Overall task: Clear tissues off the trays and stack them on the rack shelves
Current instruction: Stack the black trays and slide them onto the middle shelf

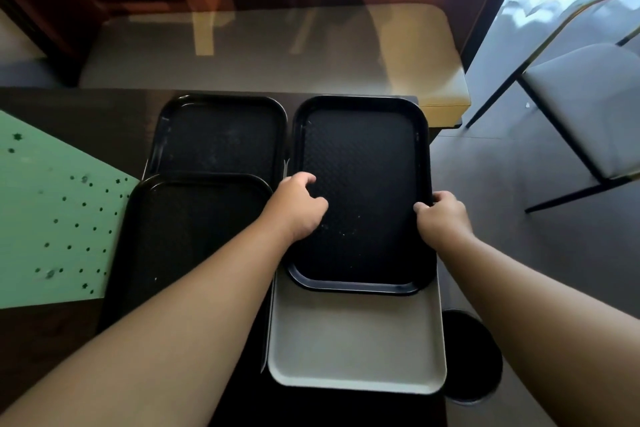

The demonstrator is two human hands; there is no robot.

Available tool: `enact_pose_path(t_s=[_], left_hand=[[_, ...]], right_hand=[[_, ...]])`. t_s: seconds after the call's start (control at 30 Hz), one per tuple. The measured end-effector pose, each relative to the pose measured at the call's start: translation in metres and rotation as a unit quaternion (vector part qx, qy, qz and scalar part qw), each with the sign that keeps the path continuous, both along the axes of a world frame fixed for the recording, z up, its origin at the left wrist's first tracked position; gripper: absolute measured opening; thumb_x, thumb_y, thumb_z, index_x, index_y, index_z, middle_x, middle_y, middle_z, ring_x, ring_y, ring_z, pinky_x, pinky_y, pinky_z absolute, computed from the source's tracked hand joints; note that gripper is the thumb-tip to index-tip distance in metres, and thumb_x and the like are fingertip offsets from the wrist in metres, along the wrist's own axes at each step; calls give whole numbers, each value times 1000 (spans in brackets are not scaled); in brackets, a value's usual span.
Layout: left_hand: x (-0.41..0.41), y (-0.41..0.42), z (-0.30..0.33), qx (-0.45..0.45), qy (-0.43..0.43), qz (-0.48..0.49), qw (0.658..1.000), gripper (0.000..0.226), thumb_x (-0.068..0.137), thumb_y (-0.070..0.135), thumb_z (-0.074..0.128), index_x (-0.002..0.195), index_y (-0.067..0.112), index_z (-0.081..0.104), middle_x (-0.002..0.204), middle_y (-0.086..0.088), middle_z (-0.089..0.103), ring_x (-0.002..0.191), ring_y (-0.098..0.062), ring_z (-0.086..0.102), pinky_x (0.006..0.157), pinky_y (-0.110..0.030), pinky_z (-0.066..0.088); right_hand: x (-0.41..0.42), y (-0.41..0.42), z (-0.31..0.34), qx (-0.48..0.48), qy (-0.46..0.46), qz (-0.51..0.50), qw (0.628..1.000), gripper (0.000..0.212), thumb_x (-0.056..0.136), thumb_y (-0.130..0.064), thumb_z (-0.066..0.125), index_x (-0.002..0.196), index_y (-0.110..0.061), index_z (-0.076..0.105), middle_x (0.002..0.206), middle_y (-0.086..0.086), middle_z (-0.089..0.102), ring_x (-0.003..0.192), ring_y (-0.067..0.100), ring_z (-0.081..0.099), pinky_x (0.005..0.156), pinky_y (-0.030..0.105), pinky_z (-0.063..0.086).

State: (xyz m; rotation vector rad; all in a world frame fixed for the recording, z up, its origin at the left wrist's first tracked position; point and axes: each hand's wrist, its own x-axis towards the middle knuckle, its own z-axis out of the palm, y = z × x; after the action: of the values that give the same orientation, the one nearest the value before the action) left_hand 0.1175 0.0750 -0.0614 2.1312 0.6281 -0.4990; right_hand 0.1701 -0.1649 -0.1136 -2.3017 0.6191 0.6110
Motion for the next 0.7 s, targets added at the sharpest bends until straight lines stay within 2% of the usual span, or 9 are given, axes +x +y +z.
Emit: enact_pose_path(t_s=[0.07,0.13,0.27,0.33,0.43,0.5,0.6,0.7], left_hand=[[-5,-2,-1,8,1,-6,1000,60,94,20,59,152,22,44,155,-2,40,106,-10,48,87,-25,38],[-10,-2,-2,8,-1,-6,1000,59,94,20,58,151,22,45,155,-1,39,104,-8,45,86,-26,39],[-20,-3,1,5,-7,9,1000,56,93,19,58,149,21,48,152,-1,41,105,-9,47,89,-27,43],[-23,-5,3,7,-10,14,1000,55,93,19,58,147,20,49,150,0,41,106,-11,49,89,-26,40],[-28,-5,4,13,-10,38,999,53,92,20,59,145,20,50,147,-1,41,105,-17,56,86,-28,45],[-31,-5,5,13,-9,58,998,53,93,21,59,145,20,49,148,-2,40,104,-17,56,85,-29,45],[-40,-4,11,8,-8,74,997,56,94,20,59,148,19,45,151,-3,38,101,-13,49,83,-28,40],[-51,-1,20,0,-9,90,996,60,94,20,58,151,19,40,154,-4,37,102,-14,48,84,-29,40]], right_hand=[[1,0,0,-4,-1,-1,1000,46,97,-33,60,140,-16,58,139,12,60,123,38,60,103,48,53],[1,0,2,-12,-4,0,1000,41,96,-32,57,133,-18,64,132,11,65,119,38,62,100,47,54],[-4,1,10,-26,-25,-11,999,33,93,-26,51,120,-23,71,117,8,69,106,37,65,84,39,55],[-3,0,13,-13,-30,-37,999,35,88,-25,54,117,-26,73,118,6,70,107,34,66,88,41,57],[-2,-5,9,13,-34,-62,997,36,80,-24,53,110,-25,75,118,4,71,107,33,67,94,45,59],[-9,-1,18,34,-40,-71,996,34,86,-23,52,113,-20,72,117,6,71,105,31,66,91,40,58],[-23,4,32,86,-73,-109,988,25,102,-22,48,123,-13,59,115,4,63,102,26,61,82,34,47],[-41,1,44,129,-121,-132,975,28,104,-27,49,129,-15,54,116,2,62,103,23,62,85,39,52]])
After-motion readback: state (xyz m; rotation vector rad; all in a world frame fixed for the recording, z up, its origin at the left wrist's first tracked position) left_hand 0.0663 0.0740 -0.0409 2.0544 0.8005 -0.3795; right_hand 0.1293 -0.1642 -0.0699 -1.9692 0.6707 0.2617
